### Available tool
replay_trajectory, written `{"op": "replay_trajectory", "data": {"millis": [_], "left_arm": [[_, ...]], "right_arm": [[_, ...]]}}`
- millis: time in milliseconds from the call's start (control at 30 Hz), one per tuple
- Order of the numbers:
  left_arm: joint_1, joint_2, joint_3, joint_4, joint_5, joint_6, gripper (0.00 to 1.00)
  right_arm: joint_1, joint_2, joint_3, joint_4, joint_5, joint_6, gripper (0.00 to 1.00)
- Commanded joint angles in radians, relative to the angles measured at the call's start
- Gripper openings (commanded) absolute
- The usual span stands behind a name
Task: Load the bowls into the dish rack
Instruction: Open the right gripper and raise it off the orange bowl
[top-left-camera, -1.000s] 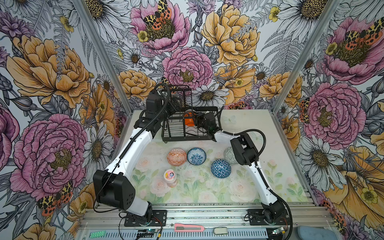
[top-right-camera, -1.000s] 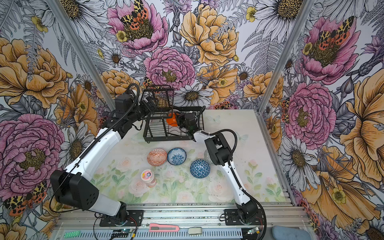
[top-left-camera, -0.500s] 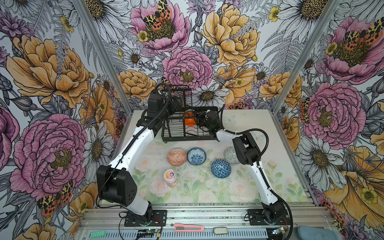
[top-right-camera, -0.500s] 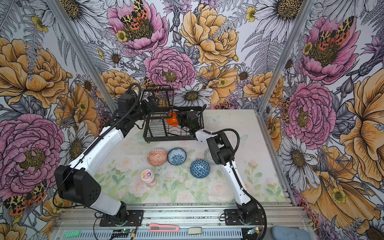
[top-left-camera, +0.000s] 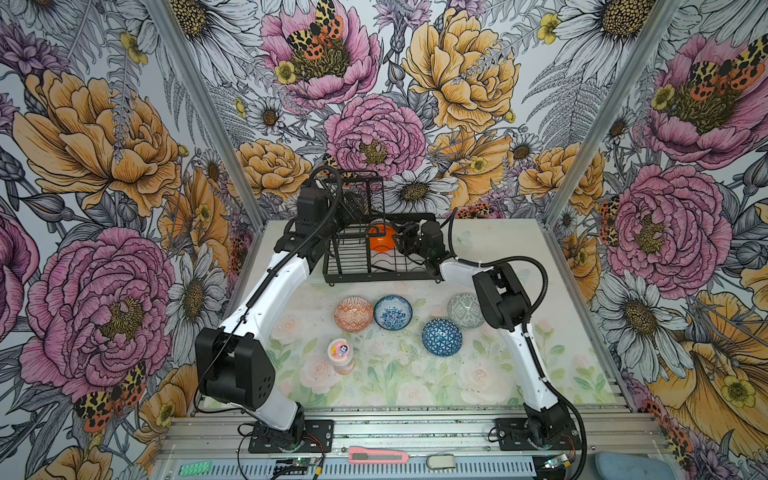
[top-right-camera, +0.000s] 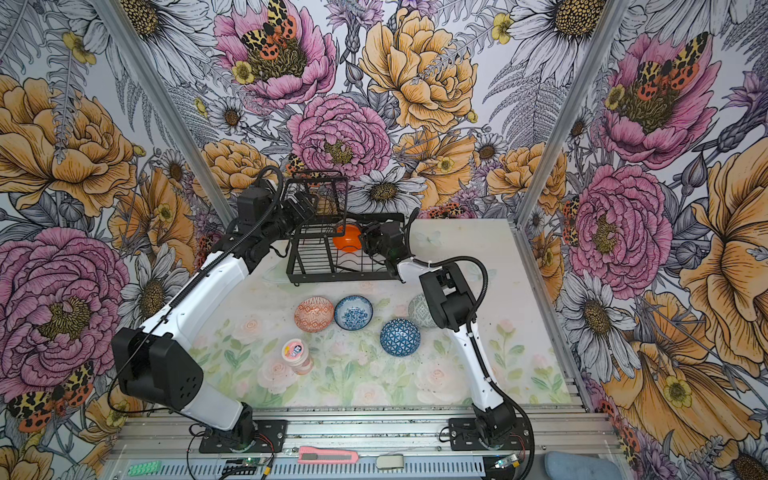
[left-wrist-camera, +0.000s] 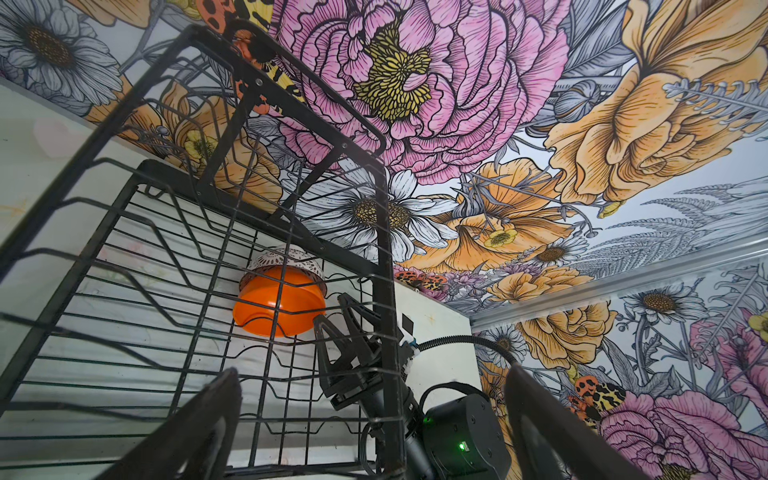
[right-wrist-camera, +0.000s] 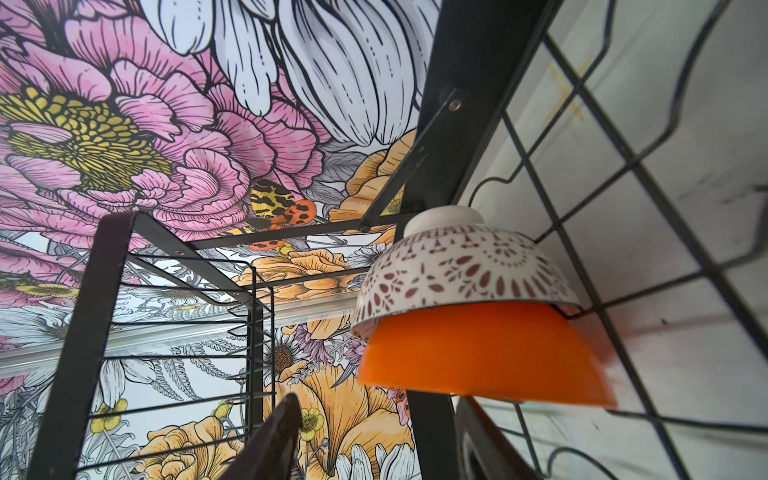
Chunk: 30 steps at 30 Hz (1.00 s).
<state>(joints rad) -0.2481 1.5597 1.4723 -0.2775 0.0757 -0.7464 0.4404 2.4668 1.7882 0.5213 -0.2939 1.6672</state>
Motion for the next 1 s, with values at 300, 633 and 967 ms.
{"op": "replay_trajectory", "data": {"millis": [300,633,967], "left_arm": [[0.013,-0.032,-0.003,0.001,-0.112,-0.066,0.99],[0.039,-0.104,0.0,-0.101,-0.123,0.016,0.99],[0.022,-0.244,-0.101,-0.184,-0.121,0.044,0.99]], "right_arm": [[-0.027,-0.165,-0.125,0.051,-0.042,-0.061,0.82],[-0.086,-0.323,-0.283,-0.013,-0.066,-0.185,0.99],[-0.112,-0.481,-0.26,-0.334,-0.172,-0.542,0.99]]}}
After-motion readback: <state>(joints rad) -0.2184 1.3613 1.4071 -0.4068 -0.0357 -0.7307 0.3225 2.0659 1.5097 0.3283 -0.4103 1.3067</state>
